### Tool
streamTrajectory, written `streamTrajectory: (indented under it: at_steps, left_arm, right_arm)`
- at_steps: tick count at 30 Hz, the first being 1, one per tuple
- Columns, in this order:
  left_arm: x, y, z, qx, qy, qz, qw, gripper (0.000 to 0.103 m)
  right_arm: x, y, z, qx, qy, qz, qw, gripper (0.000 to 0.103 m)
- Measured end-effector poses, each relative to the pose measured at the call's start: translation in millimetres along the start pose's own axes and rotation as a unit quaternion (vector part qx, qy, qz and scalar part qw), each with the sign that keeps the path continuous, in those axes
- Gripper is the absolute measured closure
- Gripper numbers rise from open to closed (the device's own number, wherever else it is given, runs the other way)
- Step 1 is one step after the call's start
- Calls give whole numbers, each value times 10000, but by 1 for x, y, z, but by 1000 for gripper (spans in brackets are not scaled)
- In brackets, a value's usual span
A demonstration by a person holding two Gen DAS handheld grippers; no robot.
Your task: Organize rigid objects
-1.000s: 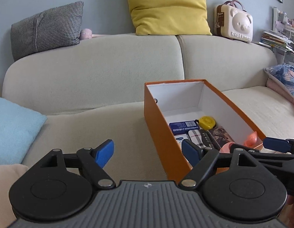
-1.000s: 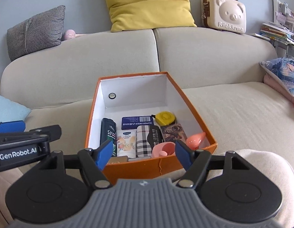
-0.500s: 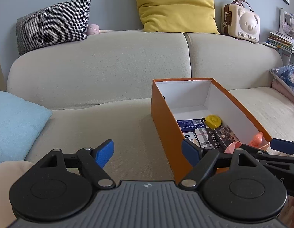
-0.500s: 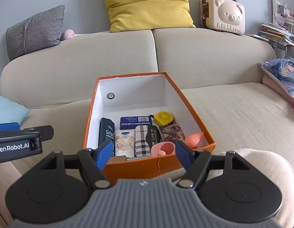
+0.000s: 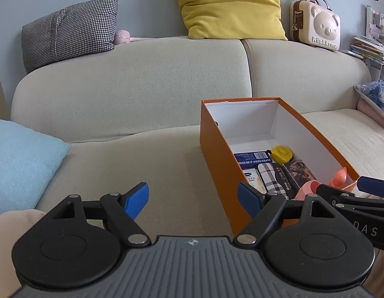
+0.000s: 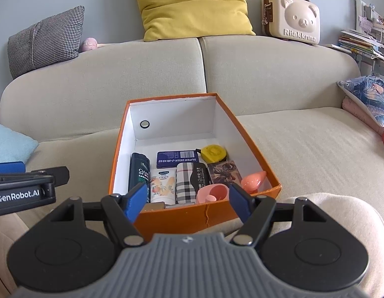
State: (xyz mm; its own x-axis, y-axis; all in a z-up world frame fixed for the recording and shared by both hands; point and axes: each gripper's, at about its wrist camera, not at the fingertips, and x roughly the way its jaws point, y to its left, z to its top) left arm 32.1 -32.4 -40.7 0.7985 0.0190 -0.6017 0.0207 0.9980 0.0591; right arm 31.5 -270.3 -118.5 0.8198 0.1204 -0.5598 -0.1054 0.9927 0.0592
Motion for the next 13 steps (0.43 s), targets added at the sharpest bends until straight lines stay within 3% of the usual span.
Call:
streamTrajectory:
  at_steps: [13]
  left_arm:
    - [1, 3, -1, -23, 15, -67, 10000, 8]
  right_arm:
    - [2, 0, 0, 13, 40, -14, 10000, 29]
